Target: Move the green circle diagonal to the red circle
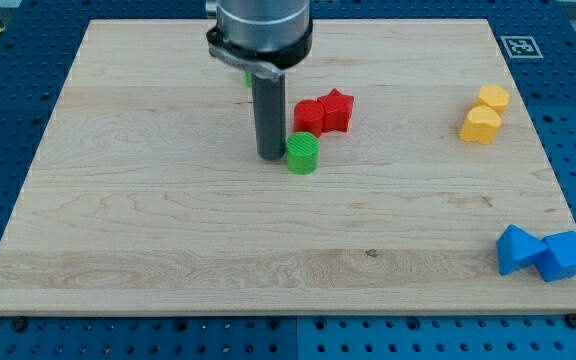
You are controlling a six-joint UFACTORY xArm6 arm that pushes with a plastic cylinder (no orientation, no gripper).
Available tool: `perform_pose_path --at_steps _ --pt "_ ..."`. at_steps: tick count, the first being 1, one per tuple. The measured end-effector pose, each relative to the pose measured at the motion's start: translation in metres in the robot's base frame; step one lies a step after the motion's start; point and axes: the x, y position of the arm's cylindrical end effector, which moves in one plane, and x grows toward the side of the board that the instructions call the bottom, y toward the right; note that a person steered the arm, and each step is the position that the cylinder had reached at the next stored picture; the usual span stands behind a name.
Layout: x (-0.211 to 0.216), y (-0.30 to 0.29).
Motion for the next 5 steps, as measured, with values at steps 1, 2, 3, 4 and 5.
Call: perform_pose_path --at_steps 1,2,3,4,5 --pt "-0.014 0.03" --pt "0.014 0.077" --pt "0.071 0.076" --pt "0.049 0.076" --pt "0.016 0.073"
